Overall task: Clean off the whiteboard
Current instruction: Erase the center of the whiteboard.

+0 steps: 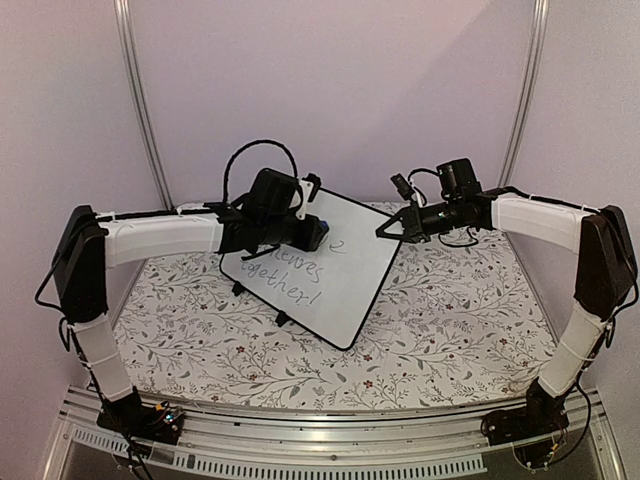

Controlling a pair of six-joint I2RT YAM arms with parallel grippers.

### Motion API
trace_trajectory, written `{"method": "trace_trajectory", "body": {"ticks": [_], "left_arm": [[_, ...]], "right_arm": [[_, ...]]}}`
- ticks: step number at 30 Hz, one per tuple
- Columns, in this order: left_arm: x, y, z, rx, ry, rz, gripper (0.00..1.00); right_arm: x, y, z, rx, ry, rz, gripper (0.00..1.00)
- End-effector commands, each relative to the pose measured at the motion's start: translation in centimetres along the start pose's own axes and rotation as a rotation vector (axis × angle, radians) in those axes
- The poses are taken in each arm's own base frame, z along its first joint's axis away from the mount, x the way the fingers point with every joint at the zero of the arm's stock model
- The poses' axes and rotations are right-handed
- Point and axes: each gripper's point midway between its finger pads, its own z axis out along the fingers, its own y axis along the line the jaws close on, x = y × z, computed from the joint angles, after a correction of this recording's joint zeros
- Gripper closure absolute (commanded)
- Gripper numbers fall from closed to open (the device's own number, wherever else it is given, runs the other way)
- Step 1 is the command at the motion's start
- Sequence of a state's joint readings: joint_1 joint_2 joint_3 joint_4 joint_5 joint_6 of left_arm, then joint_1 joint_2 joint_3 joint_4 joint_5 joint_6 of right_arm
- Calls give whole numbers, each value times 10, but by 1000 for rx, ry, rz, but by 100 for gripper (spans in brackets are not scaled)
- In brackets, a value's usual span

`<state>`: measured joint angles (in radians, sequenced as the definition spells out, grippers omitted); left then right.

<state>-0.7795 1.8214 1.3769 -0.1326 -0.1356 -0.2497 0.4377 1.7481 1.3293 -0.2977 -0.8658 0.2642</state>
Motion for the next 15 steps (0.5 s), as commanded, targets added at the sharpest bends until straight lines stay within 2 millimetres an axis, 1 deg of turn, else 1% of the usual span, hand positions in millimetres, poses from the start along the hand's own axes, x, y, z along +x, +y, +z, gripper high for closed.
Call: {"method": "trace_trajectory", "body": {"ticks": [1,5,9,12,15], "left_arm": [[13,-2,15,11,44,31,100],[41,-2,12,10,95,12,100],[73,0,2,8,144,-12,100],[93,2,-8,7,174,-33,100],[100,0,-12,17,176,-43,100]], "right_arm": [[65,2,36,-38,203,51,100],[67,2,35,-34,203,52,100],[69,1,35,-36,204,55,100],[69,1,36,-40,203,56,100],[67,2,36,-42,198,54,100]]}}
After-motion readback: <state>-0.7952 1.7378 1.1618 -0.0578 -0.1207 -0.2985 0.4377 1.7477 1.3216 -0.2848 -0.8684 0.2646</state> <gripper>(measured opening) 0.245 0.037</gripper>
